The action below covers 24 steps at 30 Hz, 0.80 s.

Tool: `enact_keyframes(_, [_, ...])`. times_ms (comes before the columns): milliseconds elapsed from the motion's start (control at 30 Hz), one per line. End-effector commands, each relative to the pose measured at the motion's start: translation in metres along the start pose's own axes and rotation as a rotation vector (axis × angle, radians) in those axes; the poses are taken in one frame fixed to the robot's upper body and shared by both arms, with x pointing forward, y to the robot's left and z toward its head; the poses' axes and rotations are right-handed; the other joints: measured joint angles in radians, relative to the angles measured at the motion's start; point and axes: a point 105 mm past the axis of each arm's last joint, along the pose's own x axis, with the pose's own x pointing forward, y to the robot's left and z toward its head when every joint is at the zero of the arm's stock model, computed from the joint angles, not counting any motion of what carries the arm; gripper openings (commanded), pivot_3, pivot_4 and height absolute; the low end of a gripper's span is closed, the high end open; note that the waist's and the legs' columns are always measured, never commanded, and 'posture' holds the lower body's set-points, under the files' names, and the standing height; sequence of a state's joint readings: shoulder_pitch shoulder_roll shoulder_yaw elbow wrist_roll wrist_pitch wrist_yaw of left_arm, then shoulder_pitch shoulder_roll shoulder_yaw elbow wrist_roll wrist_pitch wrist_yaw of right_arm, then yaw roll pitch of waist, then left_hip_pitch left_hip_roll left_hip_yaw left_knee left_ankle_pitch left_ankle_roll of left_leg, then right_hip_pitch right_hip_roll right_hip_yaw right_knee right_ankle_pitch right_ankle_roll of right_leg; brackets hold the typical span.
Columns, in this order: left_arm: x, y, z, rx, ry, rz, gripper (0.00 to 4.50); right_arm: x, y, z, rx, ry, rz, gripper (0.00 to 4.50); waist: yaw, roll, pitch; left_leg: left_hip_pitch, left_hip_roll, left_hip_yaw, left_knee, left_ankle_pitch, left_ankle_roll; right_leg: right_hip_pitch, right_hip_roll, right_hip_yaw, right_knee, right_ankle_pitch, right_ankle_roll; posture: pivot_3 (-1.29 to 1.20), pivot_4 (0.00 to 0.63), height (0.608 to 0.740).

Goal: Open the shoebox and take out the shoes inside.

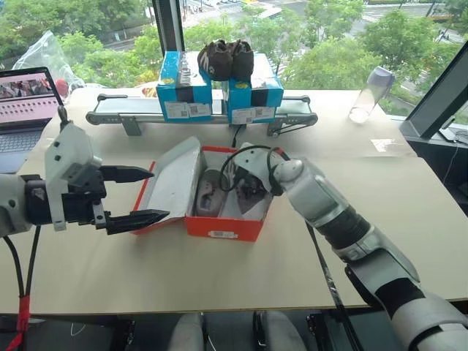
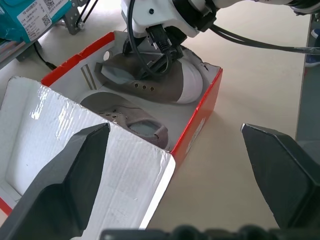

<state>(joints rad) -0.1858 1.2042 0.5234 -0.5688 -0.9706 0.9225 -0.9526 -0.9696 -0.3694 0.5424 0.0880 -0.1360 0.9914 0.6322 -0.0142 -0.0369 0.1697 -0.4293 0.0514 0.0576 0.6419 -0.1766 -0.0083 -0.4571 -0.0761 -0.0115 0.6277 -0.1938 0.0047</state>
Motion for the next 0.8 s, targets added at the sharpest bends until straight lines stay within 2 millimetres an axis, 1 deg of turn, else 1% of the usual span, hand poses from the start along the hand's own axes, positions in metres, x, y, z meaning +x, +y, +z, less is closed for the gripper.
enact_keyframes(33, [-0.002,0.001,0.007,0.035,-0.021,0.012,4.5,0.002,0.004,-0.006,0.037,0.021,0.028,1.66,0.0,0.0,0.0,0.0,0.0,0.0,0.0,0.0,0.0,0.0,0.0,0.0,0.0,0.0,0.0,0.0,0.15,0.74])
enact_keyframes(67, [-0.002,0.001,0.007,0.034,-0.022,0.012,4.5,0.002,0.005,-0.005,0.038,0.019,0.029,1.38,0.0,0.0,0.0,0.0,0.0,0.0,0.0,0.0,0.0,0.0,0.0,0.0,0.0,0.001,0.001,0.0,0.15,0.74])
enact_keyframes(100, [-0.002,0.001,0.007,0.035,-0.022,0.013,4.5,0.002,0.004,-0.004,0.039,0.018,0.029,0.98,0.0,0.0,0.0,0.0,0.0,0.0,0.0,0.0,0.0,0.0,0.0,0.0,0.0,0.001,0.001,0.0,0.15,0.74])
enact_keyframes(133, [-0.002,0.001,0.007,0.035,-0.023,0.013,4.5,0.002,0.004,-0.004,0.039,0.016,0.029,0.72,0.0,0.0,0.0,0.0,0.0,0.0,0.0,0.0,0.0,0.0,0.0,0.0,0.0,0.001,0.001,0.0,0.15,0.74])
enact_keyframes(200, [-0.001,0.001,0.007,0.034,-0.024,0.013,4.5,0.003,0.004,-0.002,0.041,0.012,0.028,0.02,0.0,0.0,0.0,0.0,0.0,0.0,0.0,0.0,0.0,0.0,0.0,0.0,0.0,0.001,0.001,0.0,0.15,0.74])
enact_keyframes(367, [-0.001,0.001,0.008,0.035,-0.028,0.015,4.5,0.002,0.003,0.001,0.025,0.0,0.023,0.02,-0.001,0.0,0.0,0.0,0.0,0.0,0.0,0.0,0.0,0.0,0.0,0.0,0.0,0.001,0.001,0.0,0.15,0.74])
enact_keyframes(467, [-0.001,0.001,0.007,0.034,-0.028,0.015,4.5,-0.001,0.002,0.009,-0.01,-0.03,0.018,0.02,-0.001,0.0,0.0,0.0,0.0,0.0,0.0,0.0,0.0,0.0,0.0,0.0,0.0,0.001,0.001,0.0,0.15,0.74])
enact_keyframes(500, [-0.001,0.001,0.007,0.034,-0.028,0.015,4.5,-0.004,0.001,0.015,-0.005,-0.053,0.026,0.02,-0.001,0.0,0.0,0.0,0.0,0.0,0.0,0.0,0.0,0.0,0.0,0.0,0.0,0.001,0.001,0.0,0.15,0.74])
enact_keyframes(567, [-0.001,0.001,0.007,0.034,-0.027,0.016,4.5,-0.015,0.003,0.032,0.046,-0.121,0.085,0.02,-0.001,0.0,0.0,0.0,0.0,0.0,0.0,0.0,0.0,0.0,0.0,0.0,0.0,0.001,0.001,0.0,0.15,0.74])
enact_keyframes(633, [-0.001,0.002,0.007,0.034,-0.028,0.016,4.5,-0.026,0.002,0.045,0.086,-0.171,0.129,0.02,-0.001,0.0,0.0,0.0,0.0,0.0,0.0,0.0,0.0,0.0,0.0,0.0,0.0,0.001,0.002,0.0,0.15,0.74])
enact_keyframes(700, [0.0,0.002,0.006,0.036,-0.027,0.014,4.5,-0.036,0.002,0.05,0.092,-0.19,0.167,0.56,-0.001,0.0,0.0,-0.001,0.0,0.0,0.0,0.0,0.0,-0.001,0.0,0.0,0.0,0.002,0.004,0.0,0.15,0.74])
enact_keyframes(733, [0.0,0.003,0.006,0.036,-0.028,0.013,4.5,-0.04,0.003,0.053,0.104,-0.2,0.184,0.75,-0.001,0.0,0.0,-0.001,0.0,0.0,0.0,0.0,0.0,-0.001,0.0,0.0,0.0,0.002,0.004,0.0,0.15,0.74])
enact_keyframes(800, [0.001,0.003,0.006,0.037,-0.028,0.013,4.5,-0.045,0.005,0.058,0.118,-0.215,0.208,1.38,-0.001,0.0,0.0,-0.001,0.0,0.0,0.0,0.0,0.0,-0.001,0.0,0.0,0.0,0.002,0.004,0.0,0.15,0.74])
